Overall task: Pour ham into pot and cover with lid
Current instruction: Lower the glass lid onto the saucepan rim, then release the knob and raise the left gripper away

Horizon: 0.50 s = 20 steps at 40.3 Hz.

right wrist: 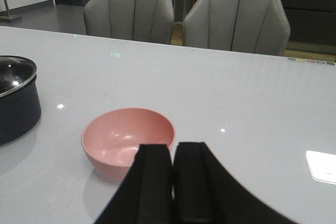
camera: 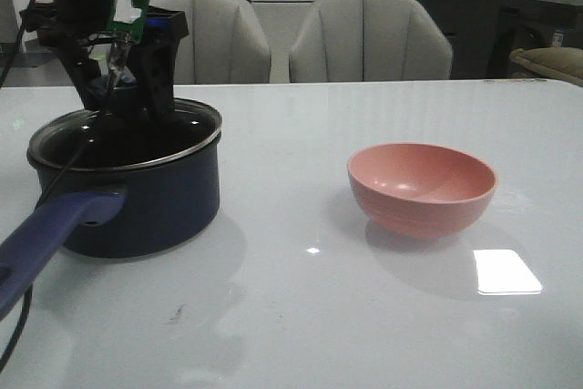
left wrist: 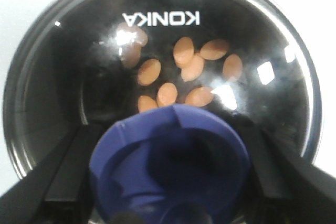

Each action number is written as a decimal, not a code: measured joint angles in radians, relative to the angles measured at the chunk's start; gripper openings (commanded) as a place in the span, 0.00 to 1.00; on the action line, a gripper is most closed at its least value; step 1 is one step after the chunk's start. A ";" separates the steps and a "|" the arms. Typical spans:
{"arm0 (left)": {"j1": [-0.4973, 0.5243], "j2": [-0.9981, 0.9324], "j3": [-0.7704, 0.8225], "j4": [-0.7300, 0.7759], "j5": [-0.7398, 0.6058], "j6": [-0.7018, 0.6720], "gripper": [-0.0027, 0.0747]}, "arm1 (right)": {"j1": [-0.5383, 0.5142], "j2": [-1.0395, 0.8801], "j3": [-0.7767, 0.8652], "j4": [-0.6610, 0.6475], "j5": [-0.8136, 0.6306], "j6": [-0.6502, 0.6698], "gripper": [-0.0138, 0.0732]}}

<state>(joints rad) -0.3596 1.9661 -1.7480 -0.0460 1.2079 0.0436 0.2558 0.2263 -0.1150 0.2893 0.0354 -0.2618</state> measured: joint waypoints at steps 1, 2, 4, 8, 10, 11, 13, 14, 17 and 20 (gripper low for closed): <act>0.000 0.000 0.000 0.000 0.001 0.000 0.55 | 0.000 0.000 0.000 0.000 0.000 0.000 0.34; 0.000 0.000 0.000 0.000 0.001 0.000 0.55 | 0.000 0.000 0.000 0.000 0.000 0.000 0.34; 0.000 0.000 0.000 0.000 0.002 0.000 0.56 | 0.000 0.000 0.000 0.000 0.000 0.000 0.34; 0.000 0.000 0.000 0.000 0.002 0.000 0.64 | 0.000 0.000 0.000 0.000 0.000 0.000 0.34; 0.000 0.000 0.000 0.000 0.003 0.000 0.69 | 0.000 0.000 0.000 0.000 0.000 0.000 0.34; 0.000 0.000 0.000 0.000 0.003 0.000 0.72 | 0.000 0.000 0.000 0.000 0.000 0.000 0.34; 0.000 0.000 0.000 0.002 0.005 0.000 0.77 | 0.000 0.000 0.000 0.000 0.000 0.000 0.34; 0.000 0.000 0.000 0.002 0.008 0.000 0.80 | 0.000 0.000 0.000 0.000 0.000 0.000 0.34; 0.000 0.000 0.000 0.006 0.017 0.000 0.82 | 0.000 0.000 0.000 0.000 0.000 0.000 0.34; 0.000 0.000 -0.007 0.013 0.024 0.000 0.82 | 0.000 0.000 0.000 0.000 0.000 0.000 0.34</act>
<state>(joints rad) -0.3596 1.9661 -1.7551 -0.0329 1.2318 0.0436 0.2558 0.2263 -0.1150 0.2893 0.0354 -0.2618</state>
